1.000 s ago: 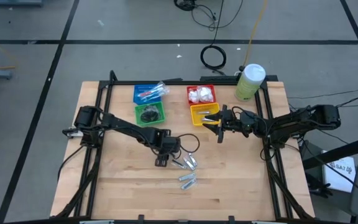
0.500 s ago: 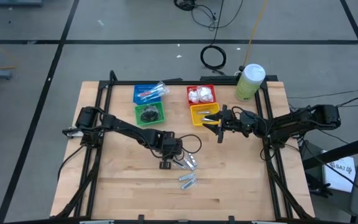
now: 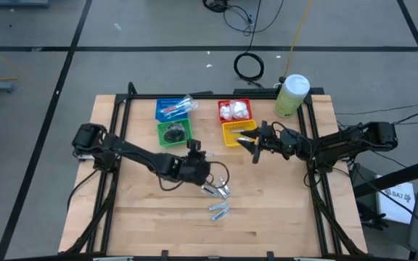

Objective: Pick & Place Travel size toiletries
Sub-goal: Put the nail cutter into the yellow bin

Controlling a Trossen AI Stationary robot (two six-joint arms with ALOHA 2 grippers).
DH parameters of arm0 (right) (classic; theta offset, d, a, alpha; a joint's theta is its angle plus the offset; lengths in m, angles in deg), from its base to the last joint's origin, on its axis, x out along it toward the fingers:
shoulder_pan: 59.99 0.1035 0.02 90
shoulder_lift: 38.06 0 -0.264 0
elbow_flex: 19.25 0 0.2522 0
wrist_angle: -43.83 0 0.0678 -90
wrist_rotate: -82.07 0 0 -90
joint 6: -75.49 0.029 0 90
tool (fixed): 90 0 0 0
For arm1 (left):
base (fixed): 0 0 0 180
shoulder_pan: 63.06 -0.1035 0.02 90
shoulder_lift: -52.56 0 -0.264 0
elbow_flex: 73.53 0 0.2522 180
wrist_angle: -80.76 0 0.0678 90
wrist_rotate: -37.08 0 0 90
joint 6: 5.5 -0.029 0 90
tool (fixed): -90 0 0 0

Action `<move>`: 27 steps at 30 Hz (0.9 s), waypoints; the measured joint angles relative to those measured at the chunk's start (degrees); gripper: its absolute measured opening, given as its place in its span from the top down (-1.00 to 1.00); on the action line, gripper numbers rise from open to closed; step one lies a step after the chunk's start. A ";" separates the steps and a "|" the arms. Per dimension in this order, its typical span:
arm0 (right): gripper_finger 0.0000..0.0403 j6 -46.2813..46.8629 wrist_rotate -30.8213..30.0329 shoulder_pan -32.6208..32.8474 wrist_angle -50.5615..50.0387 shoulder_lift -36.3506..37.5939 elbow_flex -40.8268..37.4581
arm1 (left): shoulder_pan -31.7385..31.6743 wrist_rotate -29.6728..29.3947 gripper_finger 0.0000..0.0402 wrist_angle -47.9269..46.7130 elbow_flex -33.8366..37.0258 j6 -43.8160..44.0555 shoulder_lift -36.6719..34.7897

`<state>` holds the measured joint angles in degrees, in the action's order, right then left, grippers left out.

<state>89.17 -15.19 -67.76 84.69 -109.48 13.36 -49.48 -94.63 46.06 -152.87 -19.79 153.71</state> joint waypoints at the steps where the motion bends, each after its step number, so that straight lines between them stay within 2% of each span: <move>1: 0.08 0.88 -0.61 -0.05 0.01 0.00 0.00 | 0.53 -4.58 0.83 1.91 -0.03 -3.20 -0.05; 3: 0.08 2.12 -1.69 -0.02 0.18 0.00 0.07 | 1.18 -11.09 0.83 4.70 -0.10 -9.23 0.09; 5: 0.08 2.73 -1.72 -0.02 0.38 -0.02 0.65 | 1.20 -13.45 0.83 7.94 -0.04 -13.50 0.12; 12: 0.08 5.29 -1.57 1.20 0.42 -3.51 3.26 | 0.02 -14.57 0.83 14.99 -0.11 -19.79 0.08; 16: 0.08 5.21 -1.27 2.85 0.37 -8.37 7.05 | -0.44 -14.31 0.83 15.18 -0.11 -20.11 0.08; 22: 0.08 5.18 4.54 3.43 0.35 -15.57 13.04 | -0.48 -14.37 0.81 15.18 -0.11 -21.30 0.04; 27: 0.08 5.61 4.94 3.39 0.59 -18.90 15.81 | -0.45 -14.36 0.81 15.20 -0.13 -20.50 0.04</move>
<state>94.78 -10.25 -64.37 85.29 -128.38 29.16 -49.93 -108.99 61.26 -153.00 -40.29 153.75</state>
